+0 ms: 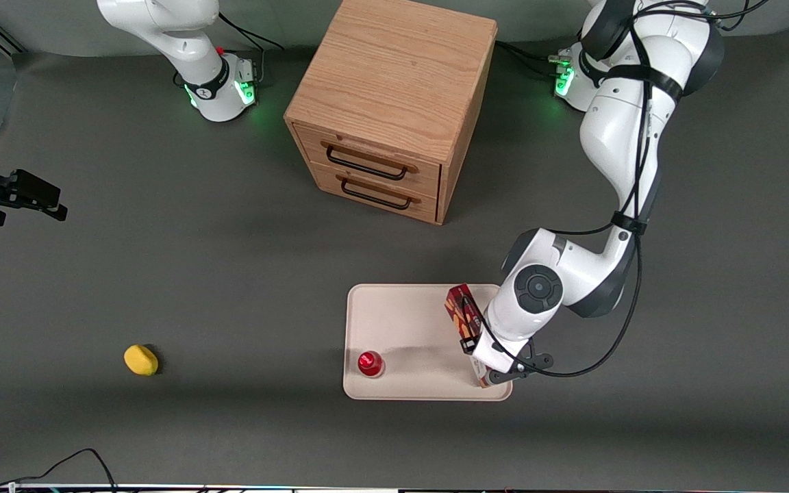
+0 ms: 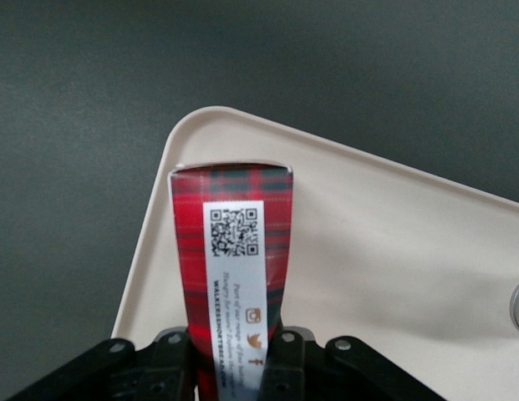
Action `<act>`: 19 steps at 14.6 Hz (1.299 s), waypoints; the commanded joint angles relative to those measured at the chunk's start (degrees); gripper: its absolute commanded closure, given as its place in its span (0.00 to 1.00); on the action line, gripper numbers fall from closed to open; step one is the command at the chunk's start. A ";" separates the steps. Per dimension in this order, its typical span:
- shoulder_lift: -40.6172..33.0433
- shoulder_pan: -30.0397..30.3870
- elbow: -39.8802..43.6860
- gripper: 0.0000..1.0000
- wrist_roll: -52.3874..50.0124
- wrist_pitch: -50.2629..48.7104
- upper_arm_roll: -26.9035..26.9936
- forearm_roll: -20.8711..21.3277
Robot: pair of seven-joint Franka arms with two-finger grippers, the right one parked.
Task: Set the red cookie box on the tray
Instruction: 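Lower the cookie box onto the tray beside the red apple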
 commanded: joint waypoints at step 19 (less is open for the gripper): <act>-7.98 1.61 15.47 0.00 1.54 -43.87 -2.82 -6.08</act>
